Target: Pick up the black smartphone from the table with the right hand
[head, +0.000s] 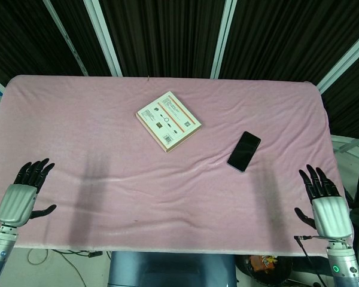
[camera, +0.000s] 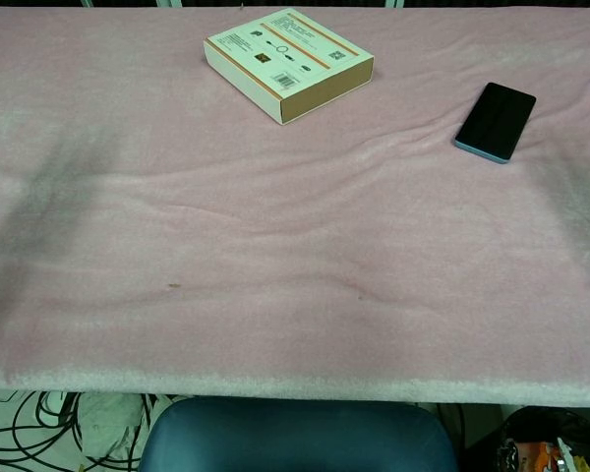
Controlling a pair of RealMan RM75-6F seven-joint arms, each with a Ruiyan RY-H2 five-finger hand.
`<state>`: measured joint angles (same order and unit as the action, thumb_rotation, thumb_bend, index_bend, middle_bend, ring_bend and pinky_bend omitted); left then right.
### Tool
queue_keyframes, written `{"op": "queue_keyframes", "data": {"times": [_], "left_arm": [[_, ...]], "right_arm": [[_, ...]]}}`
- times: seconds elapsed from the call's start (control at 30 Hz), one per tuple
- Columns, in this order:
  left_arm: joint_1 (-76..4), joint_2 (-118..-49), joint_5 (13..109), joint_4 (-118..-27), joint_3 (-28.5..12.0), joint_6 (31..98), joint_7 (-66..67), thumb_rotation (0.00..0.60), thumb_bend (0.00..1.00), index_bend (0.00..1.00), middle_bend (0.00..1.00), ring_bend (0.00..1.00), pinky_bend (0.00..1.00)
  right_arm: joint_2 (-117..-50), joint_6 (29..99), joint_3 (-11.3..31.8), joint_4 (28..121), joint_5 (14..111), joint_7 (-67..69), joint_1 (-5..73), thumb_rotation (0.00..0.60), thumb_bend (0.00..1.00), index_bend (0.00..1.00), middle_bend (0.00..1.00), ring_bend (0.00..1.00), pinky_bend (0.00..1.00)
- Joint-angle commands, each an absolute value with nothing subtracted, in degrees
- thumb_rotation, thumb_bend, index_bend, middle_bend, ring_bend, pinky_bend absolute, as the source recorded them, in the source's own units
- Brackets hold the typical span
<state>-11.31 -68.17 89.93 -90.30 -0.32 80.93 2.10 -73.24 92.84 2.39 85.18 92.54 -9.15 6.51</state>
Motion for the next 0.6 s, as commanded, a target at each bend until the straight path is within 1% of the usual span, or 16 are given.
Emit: {"op": "queue_keyframes", "data": {"times": [0.03, 0.13, 0.23, 0.4, 0.6], "left_arm": [[-11.30, -68.19, 89.80, -90.30, -0.37, 80.90, 2.02, 0.600, 0.00, 0.00, 0.00, 0.00, 0.00], [-11.33, -68.31, 89.29, -90.12, -0.57, 80.72, 2.07, 0.600, 0.00, 0.00, 0.00, 0.00, 0.00], [-11.45, -68.42, 88.80, -90.06, -0.78, 80.36, 1.91, 0.600, 0.00, 0.00, 0.00, 0.00, 0.00], [-11.62, -68.41, 88.52, -90.10, -0.87, 79.98, 1.76, 0.600, 0.00, 0.00, 0.00, 0.00, 0.00], [-11.67, -68.34, 88.36, -90.12, -0.97, 79.89, 1.59, 0.600, 0.00, 0.00, 0.00, 0.00, 0.00]], "right_arm": [[-73.05, 92.17, 2.60, 85.62, 93.03, -9.13, 7.19, 0.600, 0.19, 0.00, 0.00, 0.00, 0.23], [-73.21, 90.67, 3.52, 85.91, 92.95, -8.71, 8.59, 0.600, 0.18, 0.00, 0.00, 0.00, 0.23], [-73.51, 87.65, 4.97, 85.19, 92.48, -9.81, 11.09, 0.600, 0.17, 0.00, 0.00, 0.00, 0.23], [-75.08, 79.45, 8.70, 84.00, 89.07, -12.72, 17.10, 0.600, 0.15, 0.00, 0.00, 0.00, 0.23], [-79.93, 69.97, 12.58, 79.41, 83.76, -16.50, 24.23, 0.600, 0.14, 0.00, 0.00, 0.00, 0.23]]}}
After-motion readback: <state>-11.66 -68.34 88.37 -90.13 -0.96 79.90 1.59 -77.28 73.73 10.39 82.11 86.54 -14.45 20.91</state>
